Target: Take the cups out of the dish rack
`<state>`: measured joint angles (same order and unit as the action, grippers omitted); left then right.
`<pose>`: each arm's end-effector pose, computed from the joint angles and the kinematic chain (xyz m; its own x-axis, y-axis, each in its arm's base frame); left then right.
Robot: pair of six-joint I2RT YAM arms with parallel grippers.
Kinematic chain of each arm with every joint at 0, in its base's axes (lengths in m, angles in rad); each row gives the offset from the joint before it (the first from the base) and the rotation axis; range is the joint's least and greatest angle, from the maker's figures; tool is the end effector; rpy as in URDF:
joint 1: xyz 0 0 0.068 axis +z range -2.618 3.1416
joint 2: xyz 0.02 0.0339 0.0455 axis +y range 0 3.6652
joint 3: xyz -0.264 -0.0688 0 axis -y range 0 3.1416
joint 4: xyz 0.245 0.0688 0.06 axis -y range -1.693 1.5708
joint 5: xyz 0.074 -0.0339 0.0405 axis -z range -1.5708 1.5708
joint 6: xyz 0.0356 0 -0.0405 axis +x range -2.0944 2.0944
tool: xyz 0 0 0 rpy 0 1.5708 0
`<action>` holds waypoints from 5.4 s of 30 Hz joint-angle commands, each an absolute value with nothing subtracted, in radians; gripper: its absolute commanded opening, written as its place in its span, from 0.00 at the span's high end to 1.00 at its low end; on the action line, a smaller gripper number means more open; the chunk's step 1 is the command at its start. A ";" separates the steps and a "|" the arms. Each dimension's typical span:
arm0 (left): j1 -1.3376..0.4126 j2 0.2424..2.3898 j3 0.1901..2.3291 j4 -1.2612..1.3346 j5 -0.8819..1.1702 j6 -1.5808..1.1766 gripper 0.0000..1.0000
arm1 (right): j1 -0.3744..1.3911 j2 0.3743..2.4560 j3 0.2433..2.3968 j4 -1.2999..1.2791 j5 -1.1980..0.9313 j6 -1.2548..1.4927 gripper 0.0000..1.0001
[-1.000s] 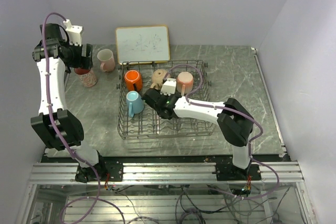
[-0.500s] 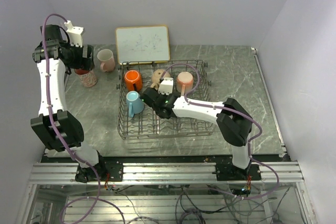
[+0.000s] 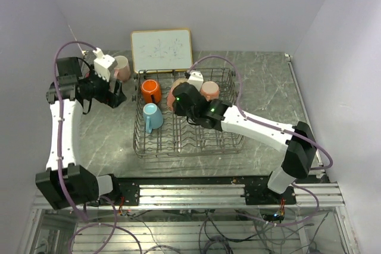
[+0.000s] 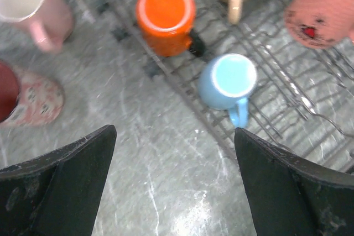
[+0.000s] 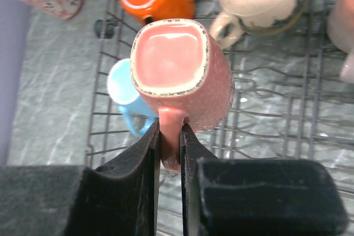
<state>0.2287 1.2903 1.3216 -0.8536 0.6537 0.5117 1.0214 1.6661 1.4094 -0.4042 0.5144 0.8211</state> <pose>0.2577 0.0377 0.3599 -0.5130 0.2797 -0.8116 0.5440 0.8373 -0.0553 0.2135 0.3151 0.3077 -0.6134 0.2184 -0.7590 -0.1331 0.9186 0.3720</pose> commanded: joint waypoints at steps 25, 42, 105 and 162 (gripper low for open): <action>-0.084 0.598 0.752 -0.181 0.711 0.944 0.07 | 0.831 1.504 1.179 0.426 -0.510 1.454 1.00; -0.084 0.589 0.846 -0.224 0.758 0.844 0.39 | 0.870 1.595 1.112 0.766 -0.609 1.731 1.00; 0.012 1.982 1.651 -0.776 -0.054 0.324 0.93 | 0.584 1.364 1.177 -0.501 0.082 0.867 0.06; 0.153 1.443 1.609 -0.920 0.211 0.301 0.00 | 1.199 2.362 2.016 -0.658 0.797 0.749 0.37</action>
